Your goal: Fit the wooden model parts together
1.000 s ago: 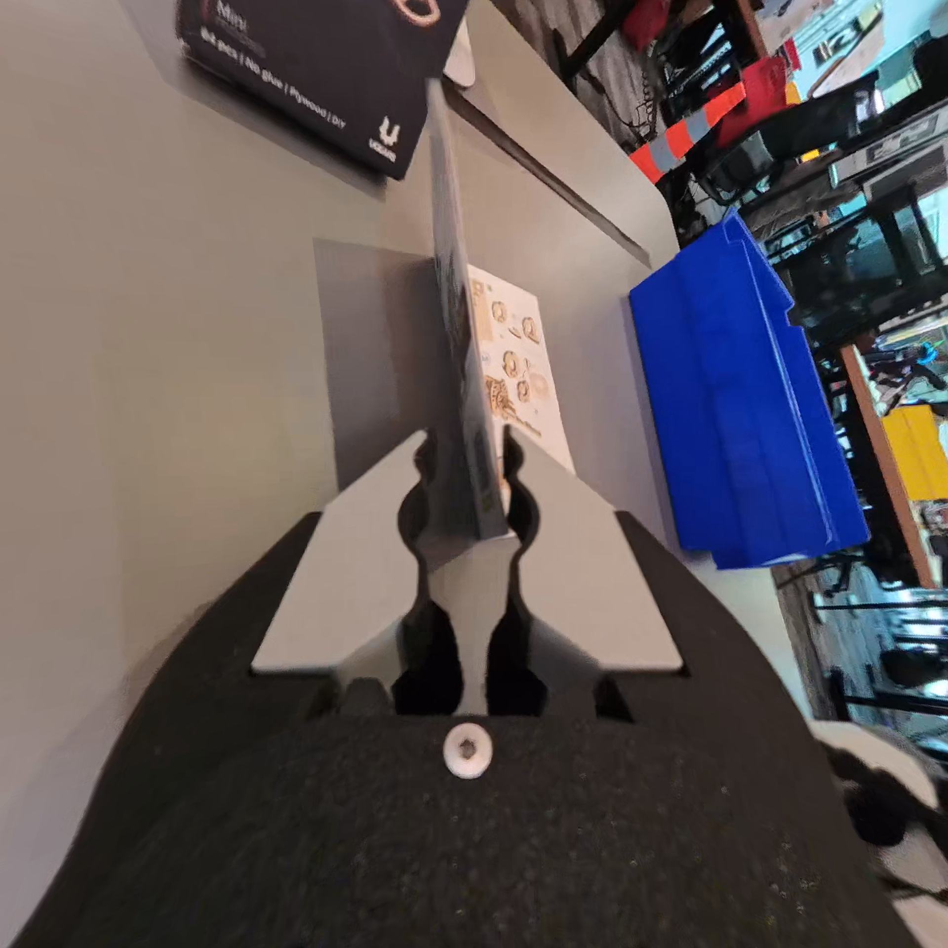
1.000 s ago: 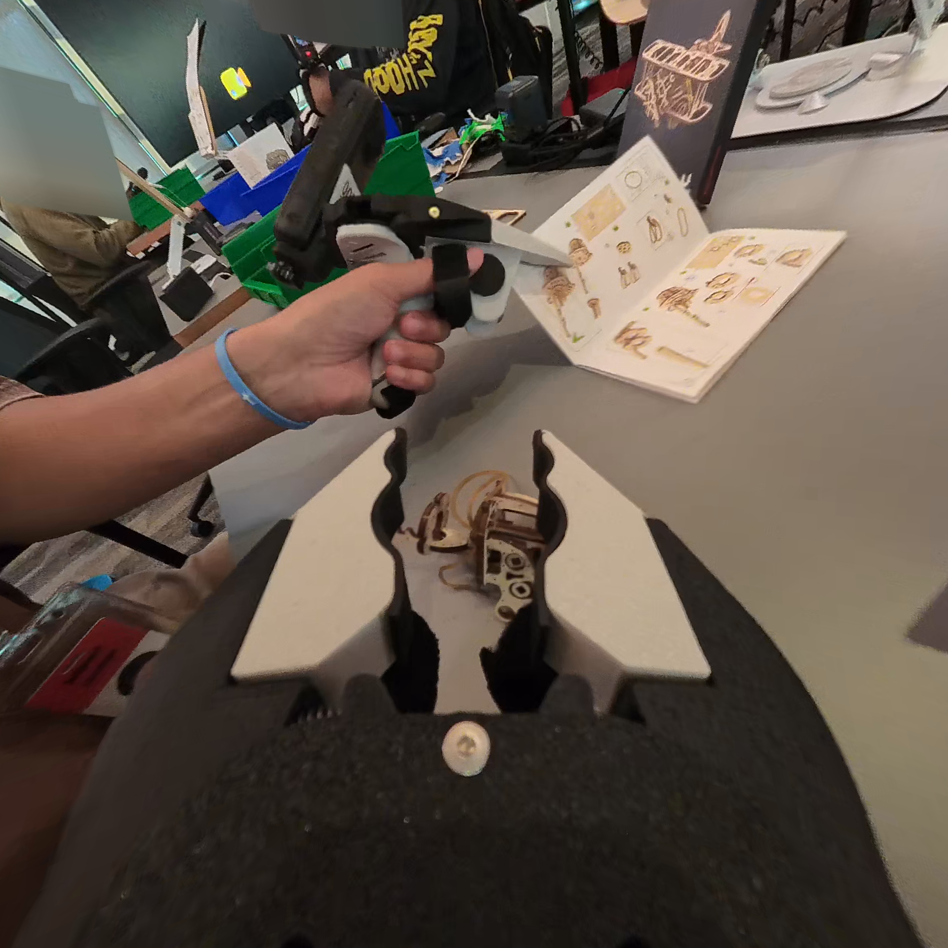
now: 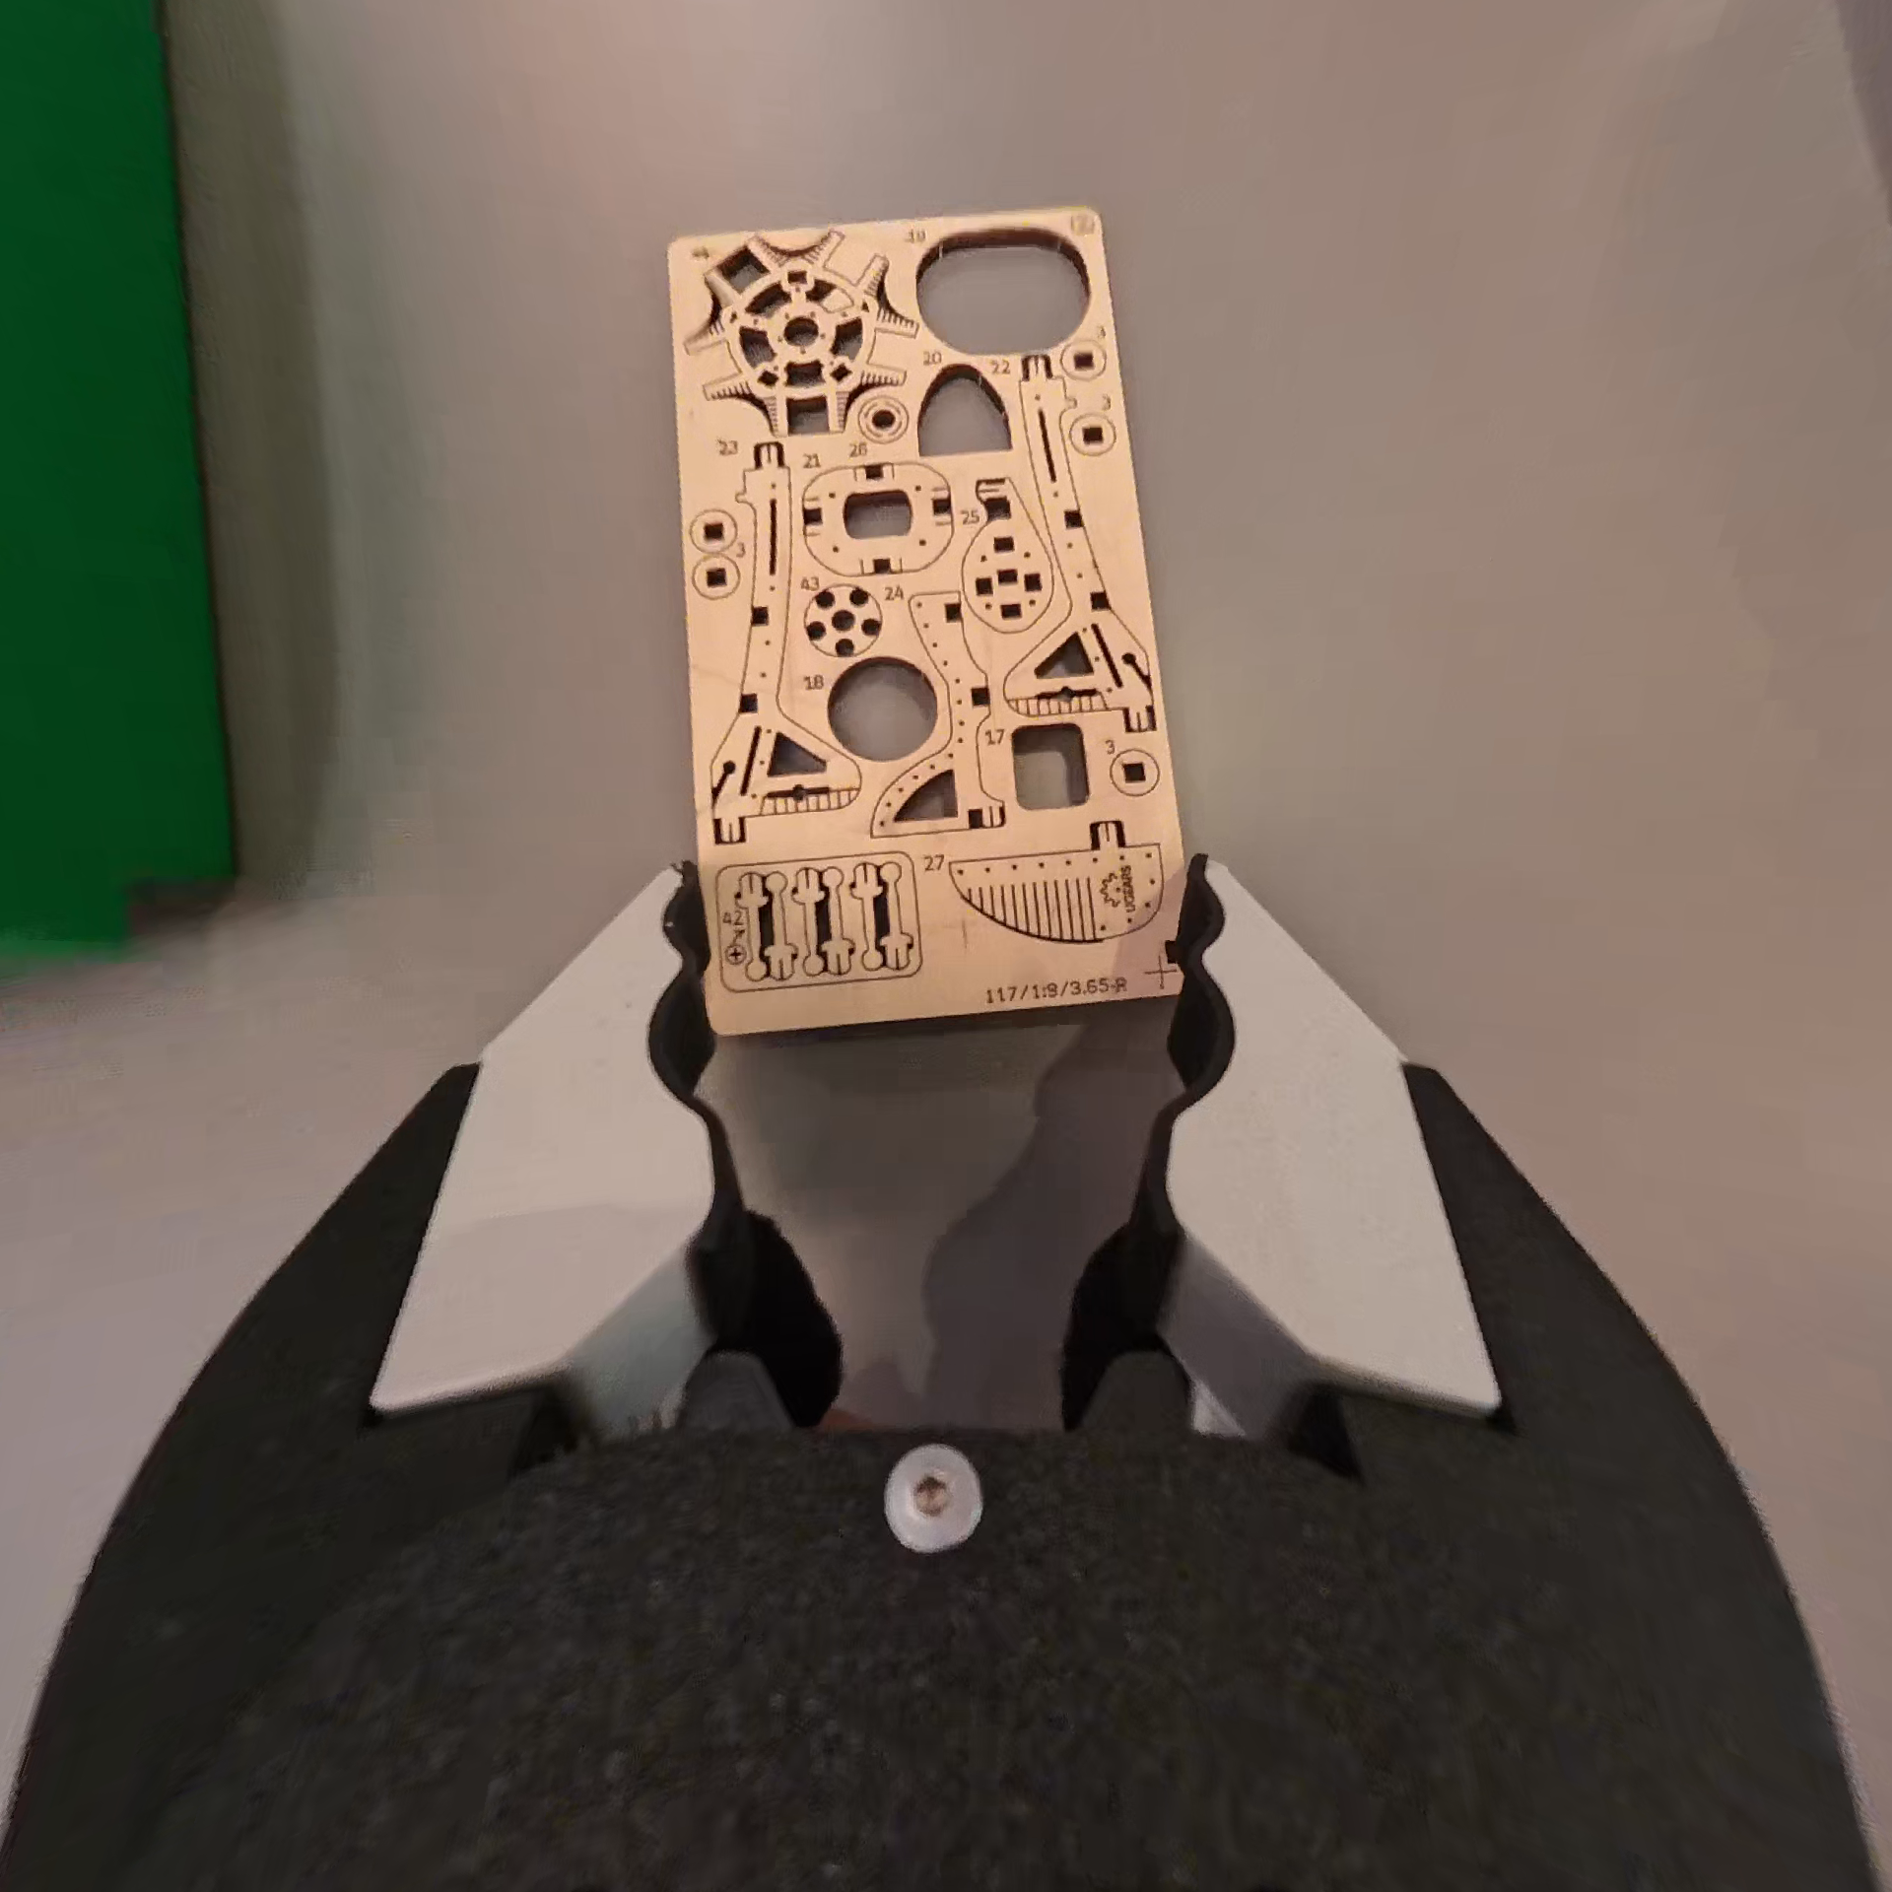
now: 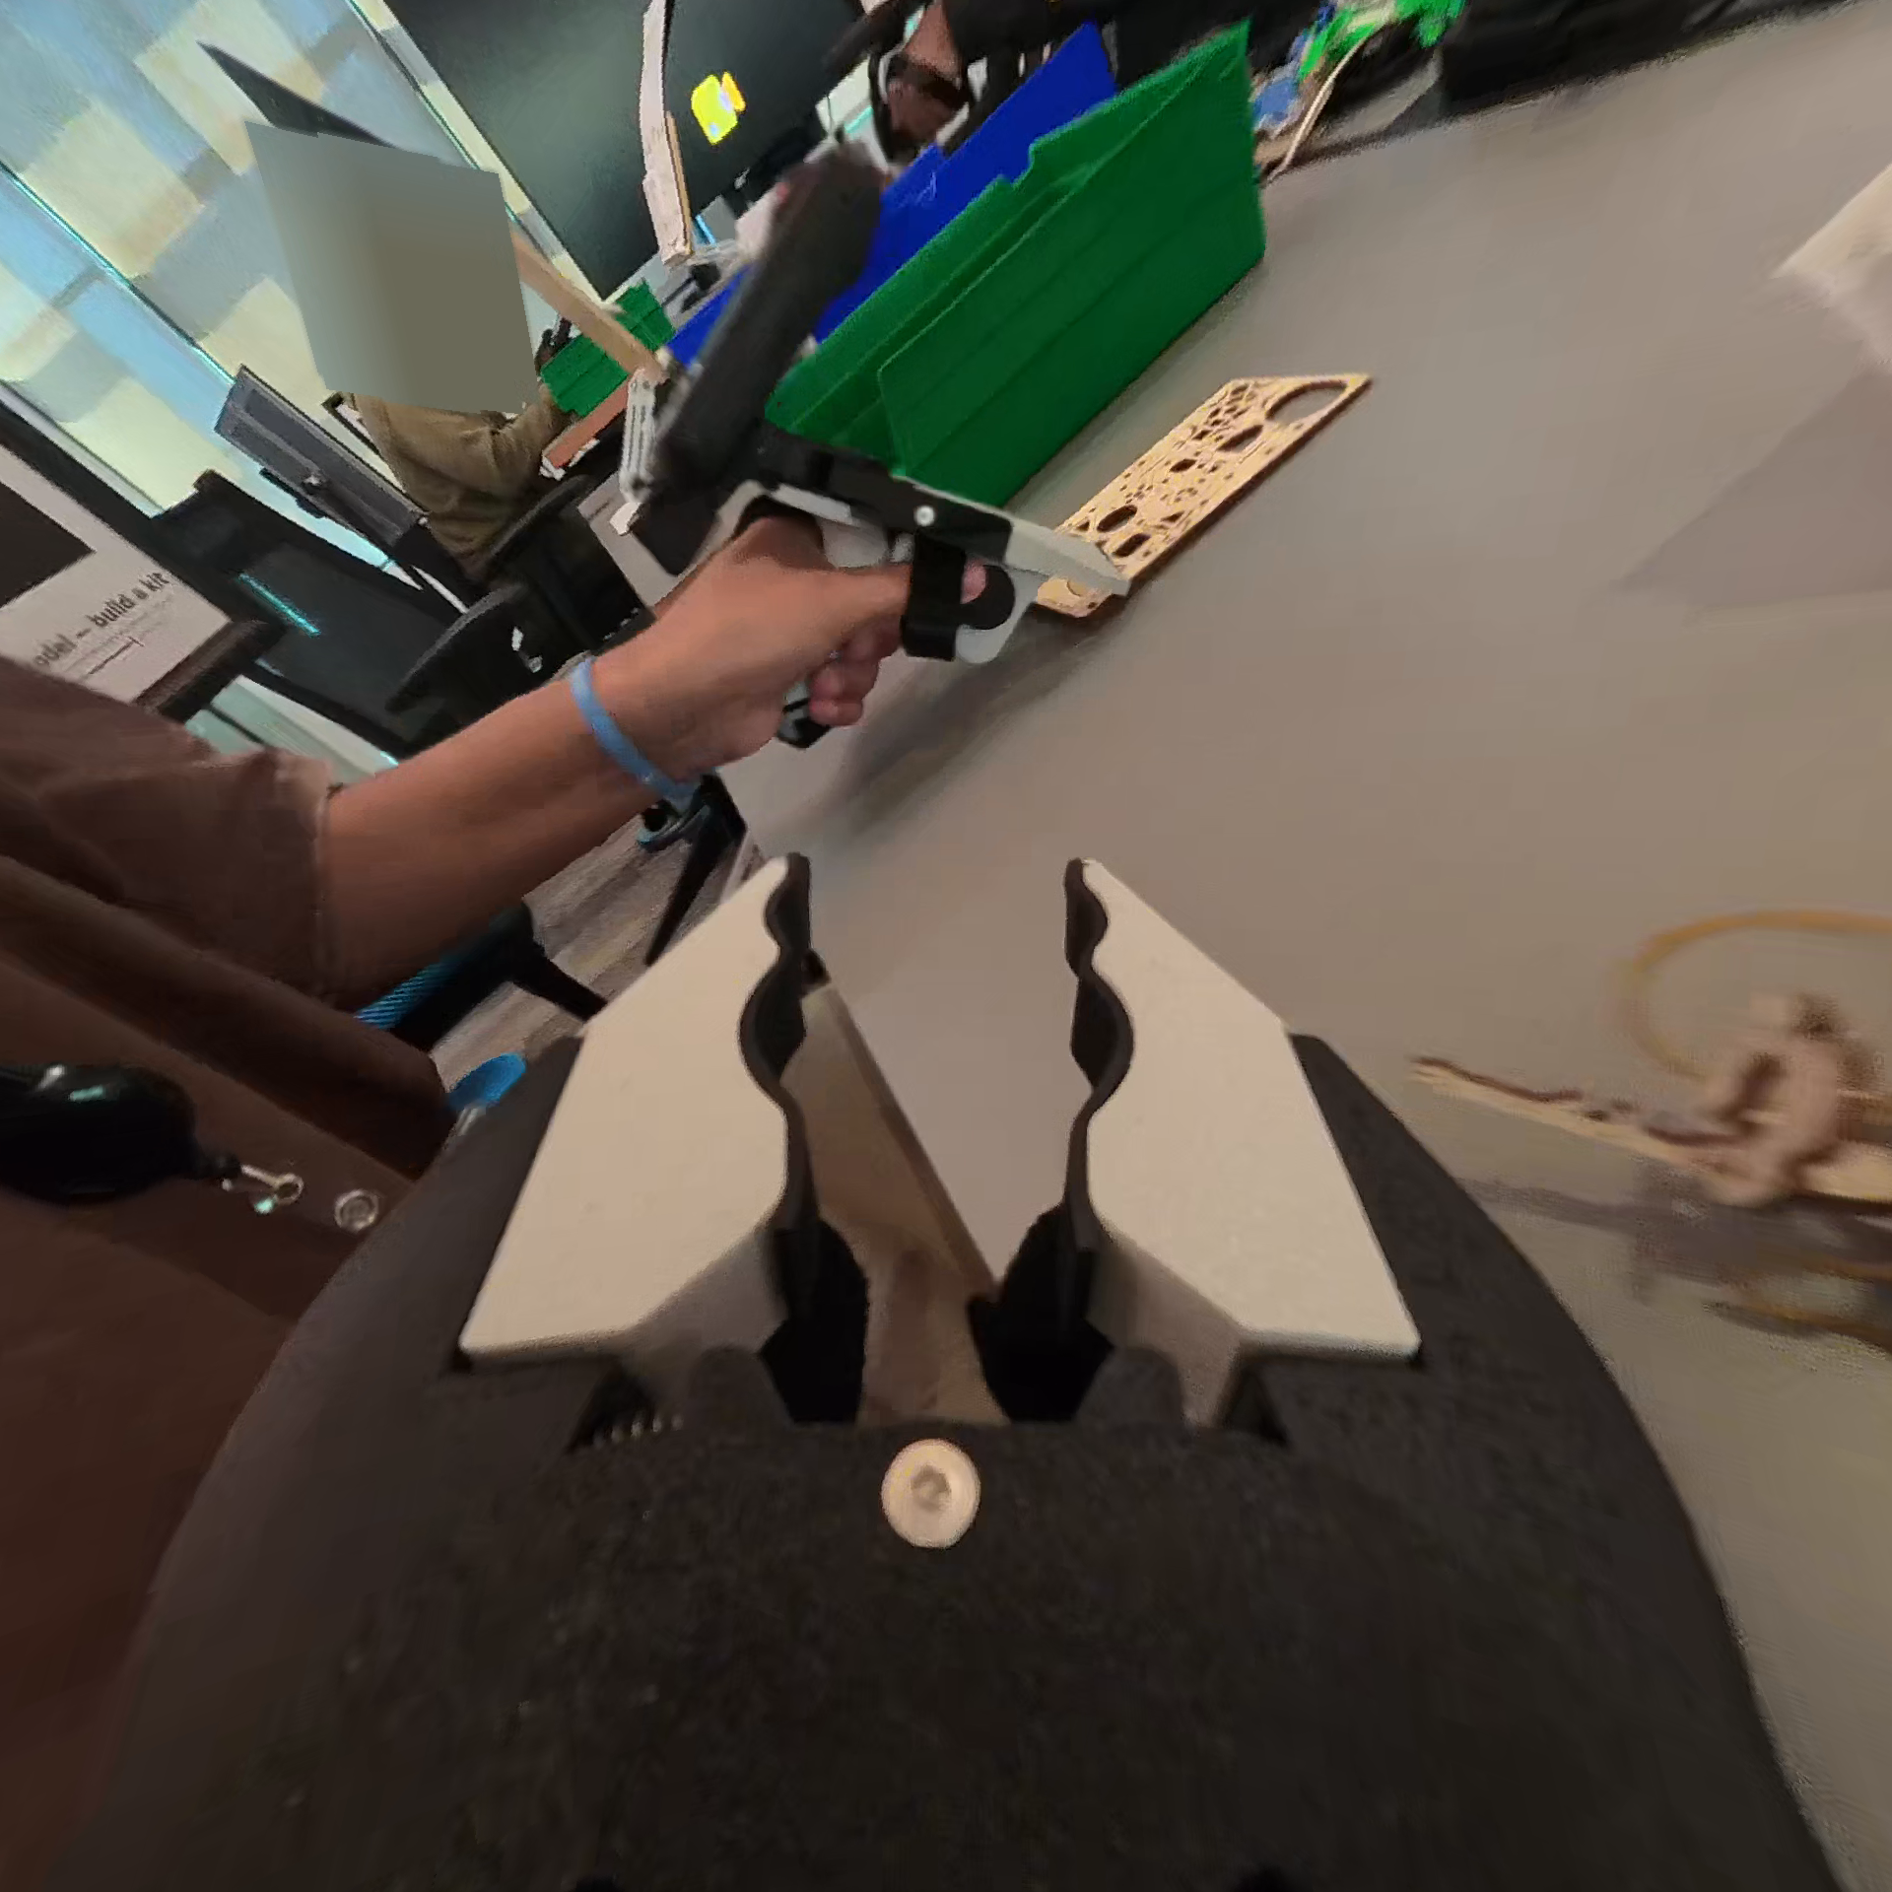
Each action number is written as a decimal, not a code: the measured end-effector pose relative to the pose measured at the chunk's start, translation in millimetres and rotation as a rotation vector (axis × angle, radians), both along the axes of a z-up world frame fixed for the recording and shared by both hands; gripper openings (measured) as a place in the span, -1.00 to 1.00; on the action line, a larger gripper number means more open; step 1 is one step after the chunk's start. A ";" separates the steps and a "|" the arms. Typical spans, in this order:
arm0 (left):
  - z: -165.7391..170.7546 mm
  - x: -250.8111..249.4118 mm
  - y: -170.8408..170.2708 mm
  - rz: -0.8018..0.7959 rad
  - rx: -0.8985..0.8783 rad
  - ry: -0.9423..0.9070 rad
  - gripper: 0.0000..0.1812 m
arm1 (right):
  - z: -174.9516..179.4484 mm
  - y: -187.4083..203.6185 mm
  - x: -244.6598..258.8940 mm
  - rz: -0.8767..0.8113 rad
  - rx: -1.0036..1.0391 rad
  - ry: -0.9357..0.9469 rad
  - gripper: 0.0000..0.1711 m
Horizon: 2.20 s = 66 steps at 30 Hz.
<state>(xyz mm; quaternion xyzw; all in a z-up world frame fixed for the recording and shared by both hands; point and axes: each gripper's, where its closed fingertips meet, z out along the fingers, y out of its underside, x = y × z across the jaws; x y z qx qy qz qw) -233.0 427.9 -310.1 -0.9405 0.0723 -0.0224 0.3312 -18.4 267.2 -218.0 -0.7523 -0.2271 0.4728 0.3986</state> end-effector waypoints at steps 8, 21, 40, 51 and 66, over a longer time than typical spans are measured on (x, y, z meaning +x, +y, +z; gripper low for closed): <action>28.9 21.7 -112.9 -0.002 0.062 -0.121 -0.01 | -16.6 -1.1 -72.3 0.043 -0.234 0.054 -0.36; 34.3 92.5 -210.4 -0.158 0.106 -0.241 0.00 | -38.3 -23.3 -118.7 0.088 -0.485 0.253 -0.94; 128.9 157.9 -205.4 -0.676 0.023 -1.238 -0.98 | 42.6 -30.9 -53.0 0.220 -0.326 0.516 -0.97; 147.0 147.4 -209.1 -0.625 0.038 -1.369 -0.98 | 60.7 -25.8 -11.2 0.114 -0.058 0.397 -0.74; 133.8 152.9 -232.1 -0.694 0.077 -1.156 -0.98 | 62.2 -42.3 -45.6 0.260 -0.139 0.495 -0.36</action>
